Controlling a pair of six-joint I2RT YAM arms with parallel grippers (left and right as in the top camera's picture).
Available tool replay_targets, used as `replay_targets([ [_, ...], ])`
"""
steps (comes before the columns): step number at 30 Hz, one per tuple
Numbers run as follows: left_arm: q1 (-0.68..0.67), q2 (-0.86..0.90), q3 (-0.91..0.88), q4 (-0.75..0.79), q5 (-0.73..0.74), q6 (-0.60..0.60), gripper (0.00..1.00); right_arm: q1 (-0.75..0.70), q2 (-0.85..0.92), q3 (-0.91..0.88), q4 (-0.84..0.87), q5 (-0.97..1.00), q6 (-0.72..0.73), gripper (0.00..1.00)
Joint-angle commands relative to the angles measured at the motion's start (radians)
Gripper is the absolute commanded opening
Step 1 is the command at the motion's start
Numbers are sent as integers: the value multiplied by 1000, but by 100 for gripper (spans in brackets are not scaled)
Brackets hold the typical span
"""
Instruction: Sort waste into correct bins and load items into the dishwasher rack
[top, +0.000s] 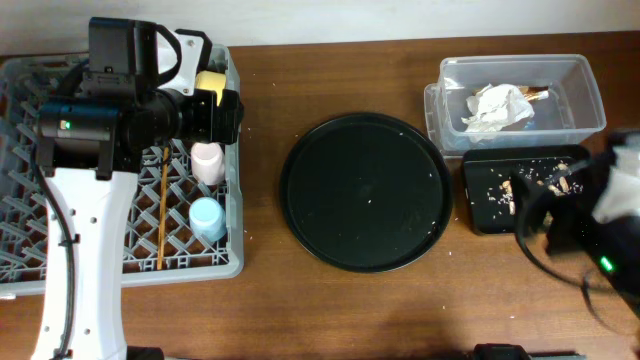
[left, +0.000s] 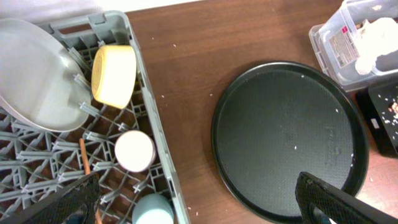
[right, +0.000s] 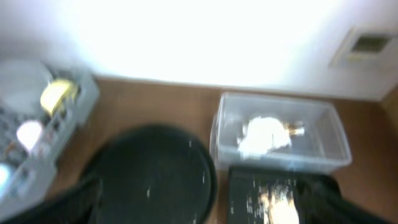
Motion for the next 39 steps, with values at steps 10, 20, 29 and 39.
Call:
replay_targets([
  [10,-1,-1,-3,0,7,-6,100,156,-765,-1476,1137,-37,-23,98],
  [20,-1,-1,-3,0,7,-6,100,155,-922,-1627,1095,45,-27,98],
  [29,-1,-1,-3,0,7,-6,100,155,-922,-1627,1095,75,-27,98],
  [39,-1,-1,-3,0,7,-6,100,155,-922,-1627,1095,75,-27,98],
])
